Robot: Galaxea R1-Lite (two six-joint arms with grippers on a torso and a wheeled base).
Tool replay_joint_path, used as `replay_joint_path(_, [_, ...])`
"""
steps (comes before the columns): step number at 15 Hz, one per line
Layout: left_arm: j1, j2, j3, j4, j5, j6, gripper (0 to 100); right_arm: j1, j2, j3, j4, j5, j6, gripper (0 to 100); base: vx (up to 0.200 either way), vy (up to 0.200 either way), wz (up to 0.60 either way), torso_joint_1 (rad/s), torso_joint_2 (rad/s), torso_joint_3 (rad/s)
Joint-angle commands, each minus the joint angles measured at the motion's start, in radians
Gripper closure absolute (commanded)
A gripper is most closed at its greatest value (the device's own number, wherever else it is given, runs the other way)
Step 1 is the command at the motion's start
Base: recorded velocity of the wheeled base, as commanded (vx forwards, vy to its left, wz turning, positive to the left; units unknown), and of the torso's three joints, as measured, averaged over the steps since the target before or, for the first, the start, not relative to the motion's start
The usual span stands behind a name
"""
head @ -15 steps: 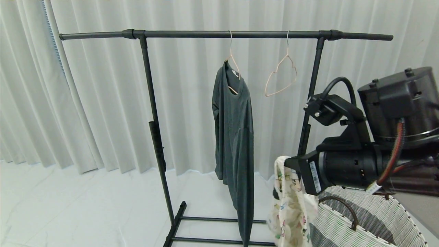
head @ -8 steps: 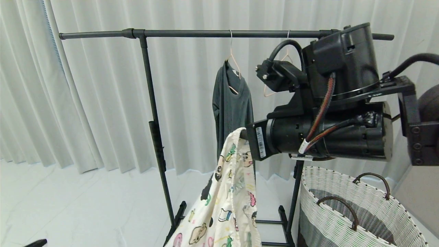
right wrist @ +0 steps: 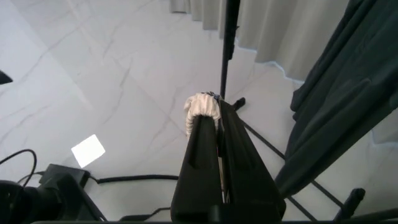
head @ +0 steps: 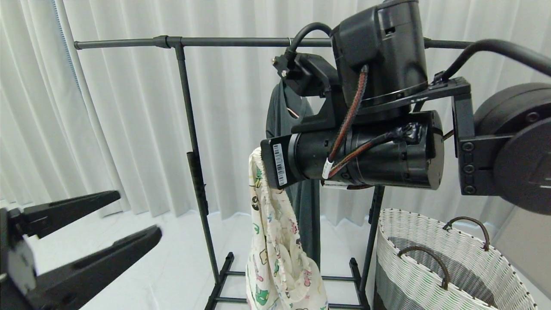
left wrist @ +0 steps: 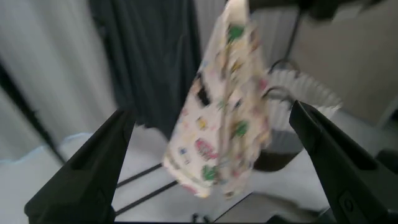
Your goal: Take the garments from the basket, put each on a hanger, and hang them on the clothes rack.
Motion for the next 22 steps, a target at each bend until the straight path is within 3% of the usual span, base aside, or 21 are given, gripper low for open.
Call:
replay_joint_path(1, [-0.131,0.280,-0.066,-0.131,0.088,-0.113,0,0.004,0.010,-0.024,0.001,0.000,-0.001,100,0.000,0.000,0.00,0.000,0.00,0.000])
replay_joint_path(3, [-0.203,0.364,-0.066,-0.159,0.183,-0.208,0,0.009,0.010,-0.039,0.002,0.000,-0.001,100,0.000,0.000,0.00,0.000,0.00,0.000])
replay_joint_path(7, [-0.192,0.439,-0.051,-0.163,0.252,-0.286,0,0.035,0.002,-0.073,0.004,0.000,-0.003,100,0.000,0.000,0.00,0.000,0.00,0.000])
replay_joint_path(10, [-0.189,0.402,-0.005,-0.165,0.261,-0.346,0,0.042,-0.010,-0.081,0.004,0.000,-0.003,100,0.000,0.000,0.00,0.000,0.00,0.000])
replay_joint_path(16, [-0.205,0.296,0.012,-0.165,0.252,-0.372,0,0.067,-0.012,-0.081,0.004,0.000,-0.003,100,0.000,0.000,0.00,0.000,0.00,0.000])
replay_joint_path(22, [-0.185,0.373,0.182,-0.163,0.261,-0.357,0,0.071,-0.043,-0.081,0.033,-0.003,-0.006,100,0.000,0.000,0.00,0.000,0.00,0.000])
